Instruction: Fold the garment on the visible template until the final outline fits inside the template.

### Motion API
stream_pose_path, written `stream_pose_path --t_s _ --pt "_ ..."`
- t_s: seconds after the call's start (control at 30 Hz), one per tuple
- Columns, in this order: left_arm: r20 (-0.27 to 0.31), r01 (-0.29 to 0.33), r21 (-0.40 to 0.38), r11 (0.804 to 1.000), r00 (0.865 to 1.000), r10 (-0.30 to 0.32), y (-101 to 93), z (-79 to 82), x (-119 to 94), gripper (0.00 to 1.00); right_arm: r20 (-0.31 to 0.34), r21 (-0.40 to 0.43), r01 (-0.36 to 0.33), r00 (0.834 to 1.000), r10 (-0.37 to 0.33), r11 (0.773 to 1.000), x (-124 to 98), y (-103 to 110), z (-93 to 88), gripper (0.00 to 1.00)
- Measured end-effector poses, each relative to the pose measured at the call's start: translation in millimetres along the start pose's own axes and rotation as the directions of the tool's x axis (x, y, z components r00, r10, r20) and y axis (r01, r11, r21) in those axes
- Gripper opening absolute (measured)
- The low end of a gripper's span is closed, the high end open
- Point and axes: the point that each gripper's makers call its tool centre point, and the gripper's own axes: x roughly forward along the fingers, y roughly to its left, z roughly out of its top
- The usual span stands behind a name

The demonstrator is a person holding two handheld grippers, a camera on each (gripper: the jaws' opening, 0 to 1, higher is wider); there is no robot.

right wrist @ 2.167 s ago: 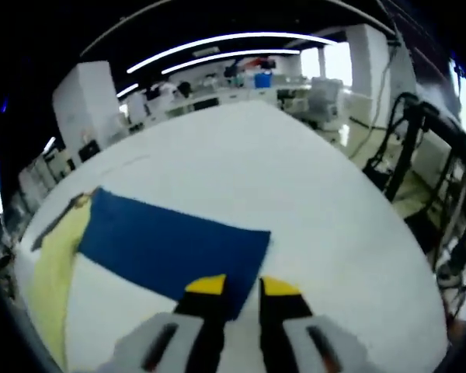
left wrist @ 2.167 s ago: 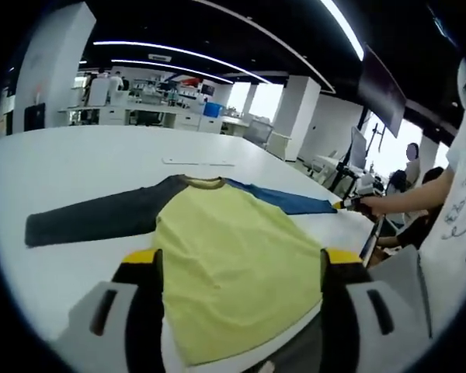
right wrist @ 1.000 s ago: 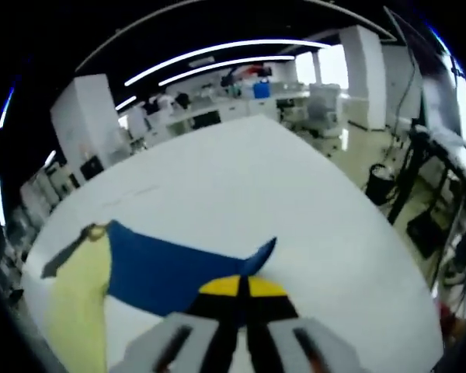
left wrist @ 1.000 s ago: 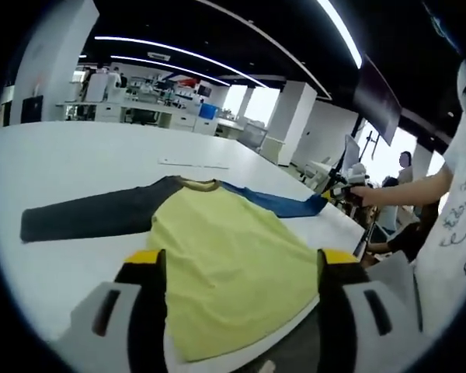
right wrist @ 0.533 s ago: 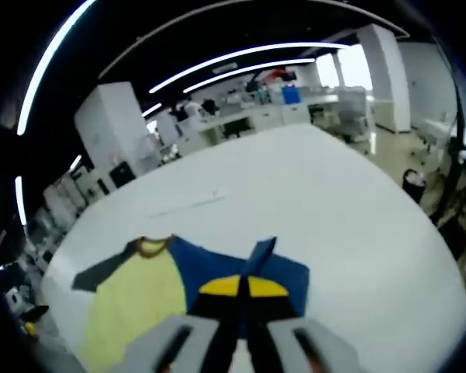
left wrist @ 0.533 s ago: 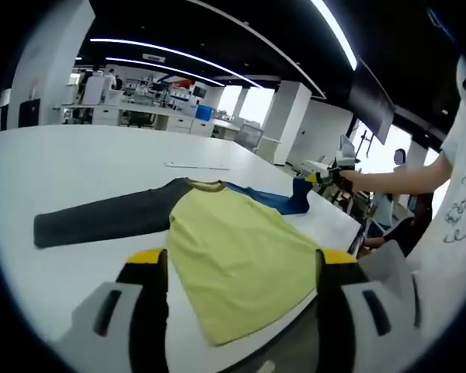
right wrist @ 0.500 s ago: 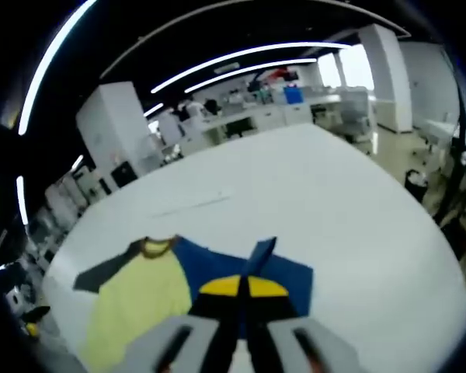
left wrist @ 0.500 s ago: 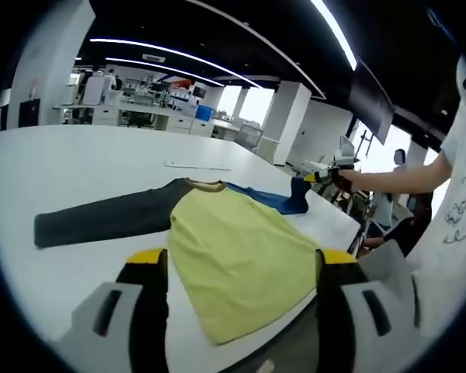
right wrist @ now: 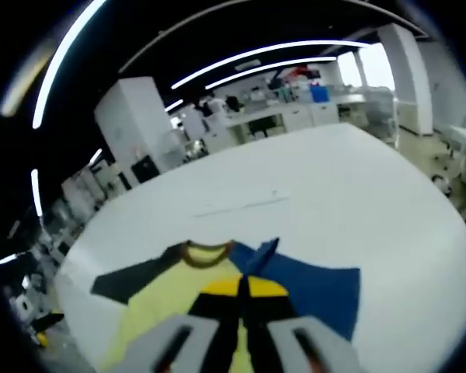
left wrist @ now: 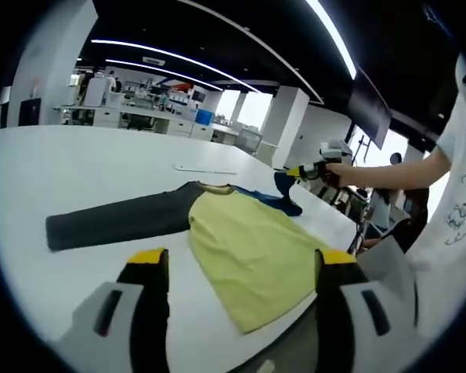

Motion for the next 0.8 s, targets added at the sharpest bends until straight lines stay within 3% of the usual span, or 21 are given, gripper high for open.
stream_pose_path --t_s 0.37,0.8 --pt "-0.051 0.047 0.034 0.998 0.998 -0.045 20.0 -11.0 -2.7 0.76 -0.030 0.000 -0.072 0.997 0.072 0.997 34.0 63.2 -6.0 0.00" --pt "-0.046 0.072 0.005 0.997 0.996 -0.072 23.7 -16.2 -1.9 0.75 -0.075 -0.039 -0.160 0.985 0.156 0.986 72.6 140.1 -24.1 0.00"
